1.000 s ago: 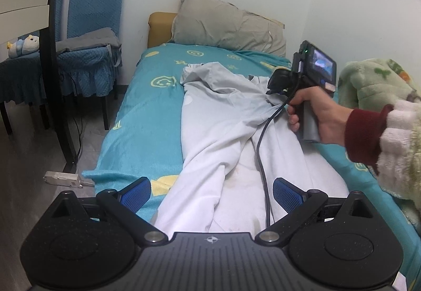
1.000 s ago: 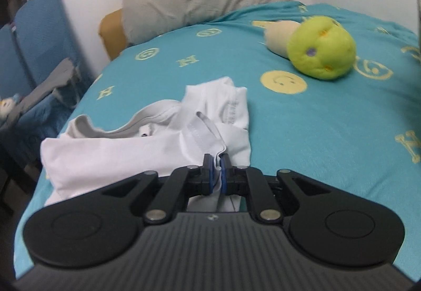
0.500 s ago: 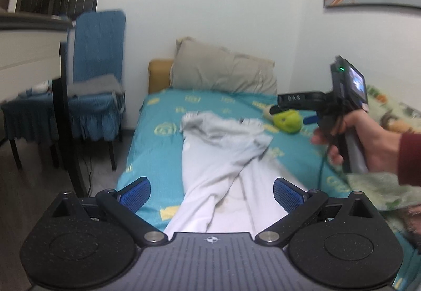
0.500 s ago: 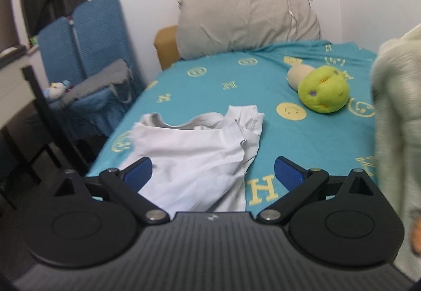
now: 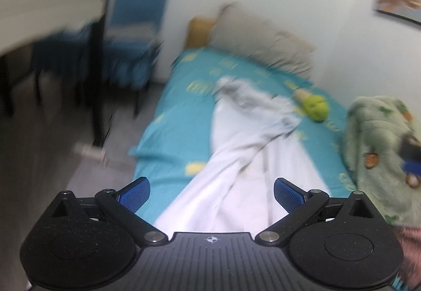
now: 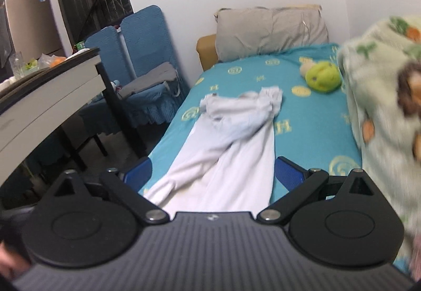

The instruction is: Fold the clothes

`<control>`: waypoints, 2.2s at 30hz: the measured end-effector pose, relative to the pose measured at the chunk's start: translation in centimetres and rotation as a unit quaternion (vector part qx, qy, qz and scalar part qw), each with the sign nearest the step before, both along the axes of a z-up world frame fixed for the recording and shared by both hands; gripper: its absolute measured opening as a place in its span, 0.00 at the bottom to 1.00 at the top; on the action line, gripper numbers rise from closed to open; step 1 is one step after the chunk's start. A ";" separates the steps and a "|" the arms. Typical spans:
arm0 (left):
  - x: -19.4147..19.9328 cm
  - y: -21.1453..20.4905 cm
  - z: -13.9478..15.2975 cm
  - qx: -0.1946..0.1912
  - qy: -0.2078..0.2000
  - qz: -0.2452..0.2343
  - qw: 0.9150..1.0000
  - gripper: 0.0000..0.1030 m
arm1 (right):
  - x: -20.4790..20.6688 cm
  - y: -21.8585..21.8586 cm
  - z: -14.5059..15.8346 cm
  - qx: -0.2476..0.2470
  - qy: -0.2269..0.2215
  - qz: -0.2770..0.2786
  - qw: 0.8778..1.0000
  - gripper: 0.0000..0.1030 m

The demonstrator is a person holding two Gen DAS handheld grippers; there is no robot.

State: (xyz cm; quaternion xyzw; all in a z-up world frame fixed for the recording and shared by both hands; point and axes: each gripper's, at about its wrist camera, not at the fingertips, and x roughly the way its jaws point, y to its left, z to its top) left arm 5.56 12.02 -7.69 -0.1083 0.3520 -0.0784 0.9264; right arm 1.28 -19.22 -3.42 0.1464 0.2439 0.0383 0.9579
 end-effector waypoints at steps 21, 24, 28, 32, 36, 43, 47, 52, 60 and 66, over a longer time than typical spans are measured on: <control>1.2 8.7 -9.2 -0.150 0.300 0.251 0.908 0.73 | 1.4 -4.7 -4.7 0.174 0.083 -0.058 0.980 0.98; 0.3 9.1 -8.6 -0.157 0.285 0.267 0.907 0.48 | 1.6 -4.7 -4.8 0.176 0.086 -0.056 0.979 0.98; -0.2 7.8 -7.1 -0.133 0.259 0.253 0.922 0.16 | 1.6 -4.7 -4.9 0.174 0.086 -0.057 0.979 0.98; 0.0 5.6 -4.2 -0.081 0.204 0.231 0.948 0.07 | 2.0 -5.0 -5.4 0.176 0.098 -0.055 0.978 0.98; -2.7 2.4 0.1 -0.008 0.103 0.173 0.980 0.06 | 2.2 -5.6 -5.8 0.181 0.108 -0.060 0.976 0.98; -10.7 -8.3 5.3 0.126 -0.081 -0.085 0.985 0.06 | 2.0 -6.8 -6.2 0.198 0.114 -0.071 0.971 0.98; -13.6 -14.2 3.3 0.188 -0.089 -0.223 0.952 0.05 | 2.0 -7.2 -6.4 0.200 0.120 -0.076 0.969 0.98; -12.3 -17.1 -1.0 0.225 -0.012 -0.282 0.932 0.06 | 2.2 -7.6 -7.1 0.195 0.144 -0.078 0.967 0.98; -7.9 -12.3 -0.4 0.099 0.095 -0.241 0.961 0.62 | 1.7 -7.1 -8.7 0.206 0.192 -0.052 0.958 0.97; -4.7 -5.8 -0.2 -0.041 0.137 -0.137 0.980 0.79 | 0.4 -6.1 -10.4 0.224 0.239 -0.031 0.944 0.91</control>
